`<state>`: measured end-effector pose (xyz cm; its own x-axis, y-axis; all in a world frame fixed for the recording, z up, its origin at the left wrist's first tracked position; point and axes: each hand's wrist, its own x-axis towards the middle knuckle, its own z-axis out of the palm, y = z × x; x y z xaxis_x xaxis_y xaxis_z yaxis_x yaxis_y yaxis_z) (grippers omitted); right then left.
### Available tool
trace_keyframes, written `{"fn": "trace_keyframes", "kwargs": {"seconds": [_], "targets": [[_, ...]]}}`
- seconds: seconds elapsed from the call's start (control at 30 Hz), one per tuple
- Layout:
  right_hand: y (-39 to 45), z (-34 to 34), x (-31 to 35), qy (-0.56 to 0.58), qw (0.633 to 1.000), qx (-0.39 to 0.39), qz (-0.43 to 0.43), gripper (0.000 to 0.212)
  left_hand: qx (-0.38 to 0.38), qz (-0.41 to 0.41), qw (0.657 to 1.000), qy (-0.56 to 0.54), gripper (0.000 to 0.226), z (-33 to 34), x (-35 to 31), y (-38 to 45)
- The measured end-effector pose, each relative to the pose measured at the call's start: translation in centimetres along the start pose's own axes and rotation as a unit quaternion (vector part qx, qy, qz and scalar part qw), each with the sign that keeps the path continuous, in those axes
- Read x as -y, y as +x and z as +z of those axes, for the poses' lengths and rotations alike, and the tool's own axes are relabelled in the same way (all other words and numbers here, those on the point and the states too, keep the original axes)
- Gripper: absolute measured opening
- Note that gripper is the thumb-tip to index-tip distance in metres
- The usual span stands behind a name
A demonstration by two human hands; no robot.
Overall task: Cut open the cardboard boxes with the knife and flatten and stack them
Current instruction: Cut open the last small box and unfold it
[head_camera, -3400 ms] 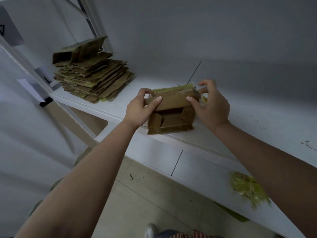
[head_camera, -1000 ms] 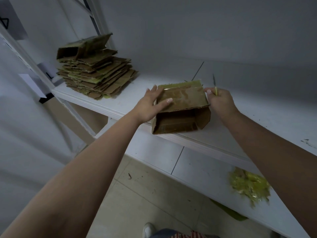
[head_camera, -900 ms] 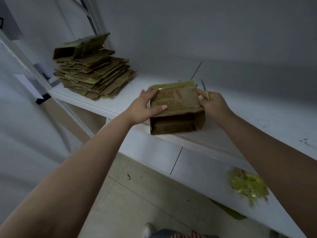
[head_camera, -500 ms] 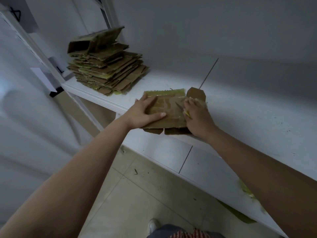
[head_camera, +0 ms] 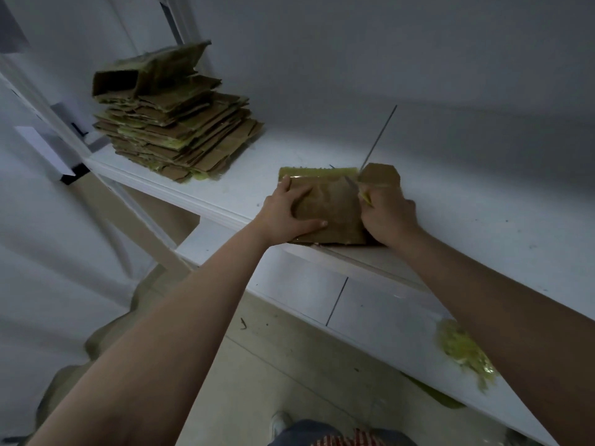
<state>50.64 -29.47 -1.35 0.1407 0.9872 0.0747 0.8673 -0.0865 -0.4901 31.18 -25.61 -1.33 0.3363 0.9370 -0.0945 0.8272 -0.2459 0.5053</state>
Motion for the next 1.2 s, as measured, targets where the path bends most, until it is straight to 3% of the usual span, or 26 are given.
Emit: {"fn": "trace_keyframes", "kwargs": {"seconds": [0.07,0.1,0.2,0.4,0.8,0.97,1.1,1.2], "targets": [[0.9,-0.3,-0.7,-0.032,0.999,-0.037,-0.017,0.016,0.047,-0.019,0.995,0.083,0.085,-0.3,0.1,0.7],[1.5,-0.3,-1.1,-0.069,0.996,-0.044,-0.036,0.026,0.053,-0.023,0.992,0.112,0.085,-0.6,-0.2,1.2],[2.8,0.4,-1.9,-0.152,0.986,0.004,-0.072,0.053,0.019,0.004,0.989,0.146,0.078,-0.5,-2.3,2.6],[2.7,3.0,-2.6,-0.169,0.98,0.066,-0.078,0.069,-0.005,0.066,0.955,0.29,0.075,3.3,-1.8,3.5],[3.5,3.8,-2.3,-0.194,0.975,0.083,-0.065,0.072,0.006,0.052,0.966,0.251,0.073,4.8,-0.3,4.0],[3.8,2.7,-2.2,-0.126,0.985,0.102,-0.058,0.066,0.006,0.049,0.964,0.263,0.074,4.2,-0.9,3.5],[3.5,1.5,-2.3,-0.166,0.982,0.045,-0.078,0.063,-0.015,0.006,0.952,0.305,0.079,3.7,-2.5,3.0],[3.4,1.6,-2.5,-0.178,0.979,0.063,-0.071,0.064,-0.012,-0.038,0.966,0.256,0.078,3.7,-3.3,3.0]]}}
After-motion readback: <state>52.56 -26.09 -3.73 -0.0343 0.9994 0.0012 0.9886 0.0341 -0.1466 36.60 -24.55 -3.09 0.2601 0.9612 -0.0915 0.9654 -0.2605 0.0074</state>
